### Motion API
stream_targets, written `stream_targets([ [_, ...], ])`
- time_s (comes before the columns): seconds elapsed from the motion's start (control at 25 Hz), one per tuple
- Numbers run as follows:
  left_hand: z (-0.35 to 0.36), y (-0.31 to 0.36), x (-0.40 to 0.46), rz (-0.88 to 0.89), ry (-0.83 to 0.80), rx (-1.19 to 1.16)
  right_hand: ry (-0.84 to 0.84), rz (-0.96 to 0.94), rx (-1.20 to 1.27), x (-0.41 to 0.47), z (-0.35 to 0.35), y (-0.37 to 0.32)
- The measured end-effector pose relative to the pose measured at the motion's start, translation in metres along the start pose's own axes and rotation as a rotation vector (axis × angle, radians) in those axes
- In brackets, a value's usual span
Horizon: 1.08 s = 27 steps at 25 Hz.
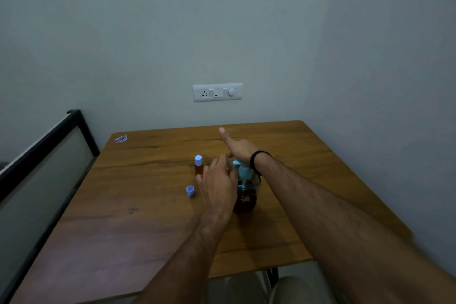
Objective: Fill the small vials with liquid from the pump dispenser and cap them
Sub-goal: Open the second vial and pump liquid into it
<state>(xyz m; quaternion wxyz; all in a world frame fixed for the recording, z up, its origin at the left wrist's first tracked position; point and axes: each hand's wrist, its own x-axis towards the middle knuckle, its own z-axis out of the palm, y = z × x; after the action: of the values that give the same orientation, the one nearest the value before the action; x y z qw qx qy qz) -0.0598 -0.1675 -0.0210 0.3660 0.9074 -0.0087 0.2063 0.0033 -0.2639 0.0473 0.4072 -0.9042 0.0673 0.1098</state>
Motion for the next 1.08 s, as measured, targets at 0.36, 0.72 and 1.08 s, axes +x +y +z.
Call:
stream_targets([
  [0.36,0.000,-0.001,0.003,-0.017,-0.024,-0.023,-0.025,0.023,0.023,0.004,0.001,0.000],
  [0.72,-0.001,0.000,0.002,0.008,-0.030,-0.039,-0.028,0.021,0.018,-0.001,-0.006,-0.002],
  [1.08,0.001,-0.002,0.002,0.027,-0.022,-0.056,-0.020,0.018,-0.022,-0.001,-0.003,-0.004],
])
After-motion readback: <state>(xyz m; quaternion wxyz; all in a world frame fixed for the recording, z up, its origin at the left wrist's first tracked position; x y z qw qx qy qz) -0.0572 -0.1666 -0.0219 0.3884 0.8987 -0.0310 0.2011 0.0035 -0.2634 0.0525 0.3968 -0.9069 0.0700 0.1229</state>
